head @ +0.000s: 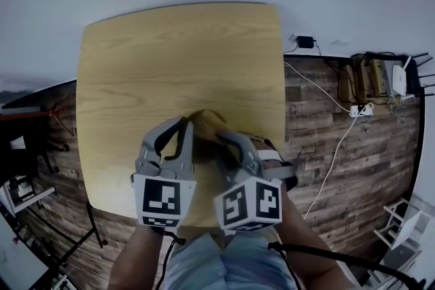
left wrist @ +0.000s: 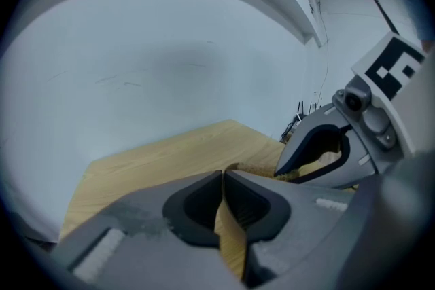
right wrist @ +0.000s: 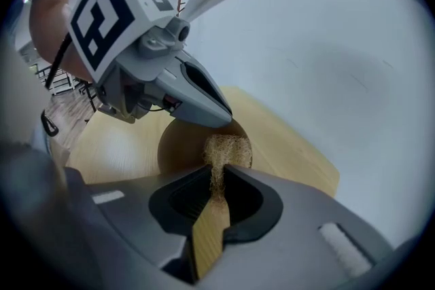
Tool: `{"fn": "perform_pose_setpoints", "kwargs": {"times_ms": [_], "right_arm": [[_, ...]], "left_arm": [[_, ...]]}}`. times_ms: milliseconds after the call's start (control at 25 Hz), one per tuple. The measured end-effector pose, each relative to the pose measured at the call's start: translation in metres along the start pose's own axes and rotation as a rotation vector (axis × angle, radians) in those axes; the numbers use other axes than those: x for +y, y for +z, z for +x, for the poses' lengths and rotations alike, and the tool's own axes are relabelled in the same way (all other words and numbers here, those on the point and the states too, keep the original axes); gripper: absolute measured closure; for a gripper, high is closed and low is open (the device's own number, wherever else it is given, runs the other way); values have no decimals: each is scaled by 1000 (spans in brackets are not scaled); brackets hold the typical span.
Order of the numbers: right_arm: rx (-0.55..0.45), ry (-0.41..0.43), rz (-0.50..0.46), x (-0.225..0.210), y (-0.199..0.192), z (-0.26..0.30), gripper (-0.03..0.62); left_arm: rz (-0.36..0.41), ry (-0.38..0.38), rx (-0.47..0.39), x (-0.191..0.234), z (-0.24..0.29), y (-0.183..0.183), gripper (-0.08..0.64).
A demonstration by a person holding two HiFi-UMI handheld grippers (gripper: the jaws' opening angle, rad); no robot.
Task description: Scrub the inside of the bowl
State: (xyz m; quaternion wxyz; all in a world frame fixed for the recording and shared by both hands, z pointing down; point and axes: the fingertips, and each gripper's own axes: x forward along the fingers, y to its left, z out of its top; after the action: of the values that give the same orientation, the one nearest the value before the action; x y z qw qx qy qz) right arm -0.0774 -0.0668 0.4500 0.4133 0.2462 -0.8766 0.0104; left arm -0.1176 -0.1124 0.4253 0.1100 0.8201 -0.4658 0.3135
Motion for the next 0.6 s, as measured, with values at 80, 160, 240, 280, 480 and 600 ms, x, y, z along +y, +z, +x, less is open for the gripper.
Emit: {"fn": "perform_pose_setpoints", "kwargs": {"times_ms": [80, 160, 240, 280, 480, 600], "right_arm": [[-1, 12, -8, 3, 3, 6, 537], [-5, 27, -19, 7, 7, 10, 537], [-10, 45, -33, 12, 11, 13, 538], [-13, 56, -39, 15, 13, 14, 538], [-20, 111, -63, 27, 20, 18, 538], [-22, 144, -67, 33, 21, 16, 540]], "left_arm": [[0, -10, -7, 1, 0, 0, 525], [4, -16, -12, 1, -1, 1, 525], [-11, -14, -12, 1, -3, 1, 525], [-24, -12, -13, 2, -4, 0, 525], [-53, -4, -14, 4, -4, -1, 525], [-49, -2, -25, 3, -2, -1, 525]]}}
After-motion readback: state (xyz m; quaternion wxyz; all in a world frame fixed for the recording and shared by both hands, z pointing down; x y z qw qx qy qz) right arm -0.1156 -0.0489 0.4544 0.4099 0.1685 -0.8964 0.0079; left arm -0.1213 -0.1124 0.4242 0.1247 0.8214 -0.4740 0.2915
